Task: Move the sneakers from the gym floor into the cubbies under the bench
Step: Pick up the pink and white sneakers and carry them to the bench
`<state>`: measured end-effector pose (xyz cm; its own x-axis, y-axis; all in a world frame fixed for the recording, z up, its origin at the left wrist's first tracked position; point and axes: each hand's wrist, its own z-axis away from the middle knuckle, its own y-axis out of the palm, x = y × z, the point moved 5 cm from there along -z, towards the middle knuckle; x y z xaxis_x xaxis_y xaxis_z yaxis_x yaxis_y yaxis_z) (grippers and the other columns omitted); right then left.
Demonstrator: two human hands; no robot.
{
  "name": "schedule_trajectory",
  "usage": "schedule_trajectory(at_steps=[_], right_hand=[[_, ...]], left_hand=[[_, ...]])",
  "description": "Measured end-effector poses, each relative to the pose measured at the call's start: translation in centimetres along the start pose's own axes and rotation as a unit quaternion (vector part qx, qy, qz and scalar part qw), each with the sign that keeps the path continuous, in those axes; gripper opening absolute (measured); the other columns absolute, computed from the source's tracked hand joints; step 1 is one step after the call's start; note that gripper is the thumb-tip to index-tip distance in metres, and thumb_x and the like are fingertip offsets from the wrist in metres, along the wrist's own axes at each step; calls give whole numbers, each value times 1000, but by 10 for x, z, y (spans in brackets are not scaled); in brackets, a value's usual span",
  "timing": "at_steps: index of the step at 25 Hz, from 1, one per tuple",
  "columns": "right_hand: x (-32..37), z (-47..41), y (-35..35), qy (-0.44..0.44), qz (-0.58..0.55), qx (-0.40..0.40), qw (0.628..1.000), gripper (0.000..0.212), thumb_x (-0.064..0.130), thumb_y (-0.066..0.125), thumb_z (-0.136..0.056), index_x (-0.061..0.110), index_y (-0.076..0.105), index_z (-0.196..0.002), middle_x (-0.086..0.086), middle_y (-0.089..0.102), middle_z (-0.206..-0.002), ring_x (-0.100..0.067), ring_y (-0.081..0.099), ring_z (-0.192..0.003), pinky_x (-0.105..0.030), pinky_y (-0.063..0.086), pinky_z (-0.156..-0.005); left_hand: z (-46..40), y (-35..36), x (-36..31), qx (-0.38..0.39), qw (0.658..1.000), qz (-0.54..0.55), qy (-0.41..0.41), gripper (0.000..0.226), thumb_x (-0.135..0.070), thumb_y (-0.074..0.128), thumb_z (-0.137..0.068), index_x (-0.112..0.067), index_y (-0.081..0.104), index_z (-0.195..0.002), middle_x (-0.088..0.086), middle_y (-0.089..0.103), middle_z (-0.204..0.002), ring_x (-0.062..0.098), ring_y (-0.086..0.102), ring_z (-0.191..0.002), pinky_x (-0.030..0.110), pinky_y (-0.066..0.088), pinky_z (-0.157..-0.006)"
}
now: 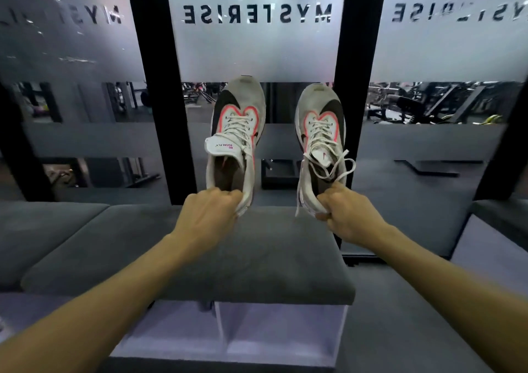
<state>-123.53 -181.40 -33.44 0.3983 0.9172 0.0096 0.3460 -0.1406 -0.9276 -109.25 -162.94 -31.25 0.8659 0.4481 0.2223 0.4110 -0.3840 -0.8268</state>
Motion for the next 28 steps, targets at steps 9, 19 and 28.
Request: schedule_trajectory(at_steps=[9,19,28], right_hand=[[-15,6,182,-7,-29,9,1000,6,15,60,-81,15,55,-77,-3,56,-95,-24,50,-95,-37,46,-64],[59,148,376,18,-60,65,996,5,12,60,-81,14,63,-85,-2,57,-99,-25,57,-87,-37,48,-64],[110,254,528,23,-93,157,983,6,10,57,-75,14,58,-79,-2,55,-95,-27,53,-93,-40,48,-64]], left_hand=[[45,177,-15,-27,999,4,17,21,-16,75,-69,-12,55,-76,13,61,-64,37,58,-54,33,32,-45],[233,329,-44,63,998,20,14,34,-9,84,-50,-15,54,-64,5,56,-50,32,52,-39,26,22,-40],[380,444,-79,163,980,110,-13,9,-16,60,-82,-12,55,-87,13,66,-83,40,59,-73,34,33,-54]])
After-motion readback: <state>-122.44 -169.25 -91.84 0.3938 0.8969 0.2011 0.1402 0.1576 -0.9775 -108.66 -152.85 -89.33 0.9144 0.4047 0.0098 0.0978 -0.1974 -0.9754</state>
